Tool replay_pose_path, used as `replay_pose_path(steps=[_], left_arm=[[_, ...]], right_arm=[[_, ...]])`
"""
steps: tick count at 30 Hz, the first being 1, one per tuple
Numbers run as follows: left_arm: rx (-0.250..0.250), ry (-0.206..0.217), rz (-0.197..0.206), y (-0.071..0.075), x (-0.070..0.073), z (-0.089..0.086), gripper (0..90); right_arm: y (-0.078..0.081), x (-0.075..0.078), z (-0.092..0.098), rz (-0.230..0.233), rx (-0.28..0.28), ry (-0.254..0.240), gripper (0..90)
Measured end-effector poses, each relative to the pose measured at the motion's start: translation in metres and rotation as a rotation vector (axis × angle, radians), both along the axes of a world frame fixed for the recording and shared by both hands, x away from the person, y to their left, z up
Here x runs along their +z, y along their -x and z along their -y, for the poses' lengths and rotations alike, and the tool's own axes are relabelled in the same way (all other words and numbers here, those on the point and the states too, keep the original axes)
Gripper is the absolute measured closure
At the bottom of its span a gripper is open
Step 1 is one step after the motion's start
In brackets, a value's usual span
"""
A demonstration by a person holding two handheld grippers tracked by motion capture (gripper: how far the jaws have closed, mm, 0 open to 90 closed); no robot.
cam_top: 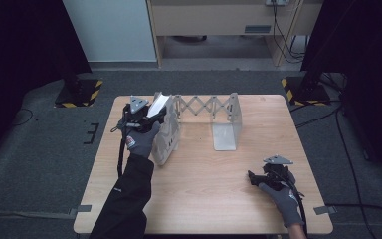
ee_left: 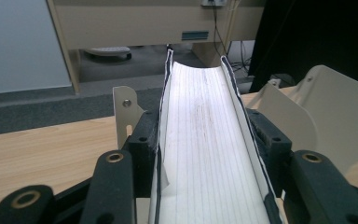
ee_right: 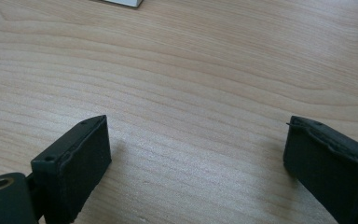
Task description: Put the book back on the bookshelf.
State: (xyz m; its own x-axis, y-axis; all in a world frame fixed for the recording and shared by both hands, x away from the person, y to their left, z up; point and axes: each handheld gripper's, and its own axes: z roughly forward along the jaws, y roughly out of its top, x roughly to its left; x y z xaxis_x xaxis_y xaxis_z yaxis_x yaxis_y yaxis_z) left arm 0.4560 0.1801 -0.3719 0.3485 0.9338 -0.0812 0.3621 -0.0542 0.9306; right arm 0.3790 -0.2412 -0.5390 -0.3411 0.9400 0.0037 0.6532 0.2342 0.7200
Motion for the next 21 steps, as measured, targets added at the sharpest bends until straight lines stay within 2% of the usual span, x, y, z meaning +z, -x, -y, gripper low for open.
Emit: replay_pose_path(steps=[3, 7, 13, 15, 21], left_arm=[[0.013, -0.001, 0.004, -0.010, -0.003, 0.003, 51.8], [0.025, 0.024, -0.019, -0.022, -0.008, 0.005, 51.8], [0.041, -0.020, -0.017, -0.033, -0.014, 0.016, 51.7], [0.042, -0.012, -0.020, -0.037, -0.017, 0.019, 51.7], [0.049, -0.003, 0.035, -0.037, -0.021, 0.024, 50.9]], right_arm=[[0.000, 0.000, 0.000, 0.000, 0.001, 0.000, 7.6], [0.000, 0.000, 0.000, -0.005, 0.003, 0.000, 7.3], [0.000, 0.000, 0.000, -0.006, 0.003, 0.000, 7.1], [0.000, 0.000, 0.000, -0.006, 0.003, 0.000, 7.1], [0.000, 0.000, 0.000, -0.006, 0.004, 0.001, 7.0]])
